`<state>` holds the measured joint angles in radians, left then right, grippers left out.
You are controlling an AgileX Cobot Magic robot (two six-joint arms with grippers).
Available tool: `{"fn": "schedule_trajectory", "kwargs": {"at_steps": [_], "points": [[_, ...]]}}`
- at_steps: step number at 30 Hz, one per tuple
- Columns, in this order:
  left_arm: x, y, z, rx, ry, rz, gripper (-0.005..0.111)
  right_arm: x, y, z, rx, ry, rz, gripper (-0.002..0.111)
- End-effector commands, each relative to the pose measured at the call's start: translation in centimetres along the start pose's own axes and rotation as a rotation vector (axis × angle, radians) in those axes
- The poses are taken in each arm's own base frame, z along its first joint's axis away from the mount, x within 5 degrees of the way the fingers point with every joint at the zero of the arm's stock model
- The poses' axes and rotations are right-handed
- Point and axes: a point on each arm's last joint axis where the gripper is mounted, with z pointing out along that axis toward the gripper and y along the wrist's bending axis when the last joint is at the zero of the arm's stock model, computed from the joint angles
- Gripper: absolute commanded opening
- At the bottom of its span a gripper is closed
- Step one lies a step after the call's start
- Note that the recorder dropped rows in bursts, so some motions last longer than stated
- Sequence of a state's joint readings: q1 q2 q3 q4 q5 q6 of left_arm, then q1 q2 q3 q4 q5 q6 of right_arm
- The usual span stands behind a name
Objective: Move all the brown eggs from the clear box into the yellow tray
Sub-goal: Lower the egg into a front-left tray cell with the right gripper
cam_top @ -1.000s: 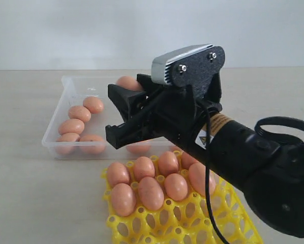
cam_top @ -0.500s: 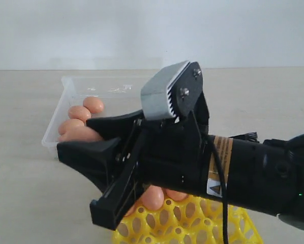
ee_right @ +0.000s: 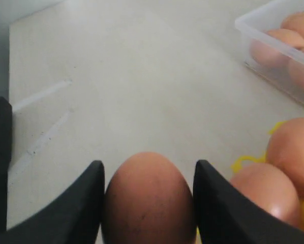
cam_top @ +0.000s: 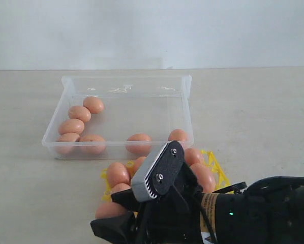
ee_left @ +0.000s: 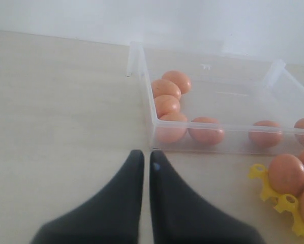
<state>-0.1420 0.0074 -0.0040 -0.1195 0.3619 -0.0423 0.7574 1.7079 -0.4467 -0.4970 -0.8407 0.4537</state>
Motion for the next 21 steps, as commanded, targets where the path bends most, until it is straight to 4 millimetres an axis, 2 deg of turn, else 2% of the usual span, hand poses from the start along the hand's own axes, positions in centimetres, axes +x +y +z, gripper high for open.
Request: {"fn": "schedule_trajectory", "kwargs": {"at_steps": [1, 13, 21], "points": [[0.1, 0.0, 0.1, 0.000, 0.001, 0.008, 0.004, 1.1, 0.0, 0.8, -0.042, -0.032, 0.025, 0.000], [0.1, 0.0, 0.1, 0.000, 0.001, 0.008, 0.004, 2.3, -0.9, 0.8, 0.056, 0.100, -0.087, 0.000], [0.1, 0.0, 0.1, 0.000, 0.001, 0.008, 0.004, 2.2, -1.0, 0.8, 0.063, 0.096, -0.152, 0.000]]}}
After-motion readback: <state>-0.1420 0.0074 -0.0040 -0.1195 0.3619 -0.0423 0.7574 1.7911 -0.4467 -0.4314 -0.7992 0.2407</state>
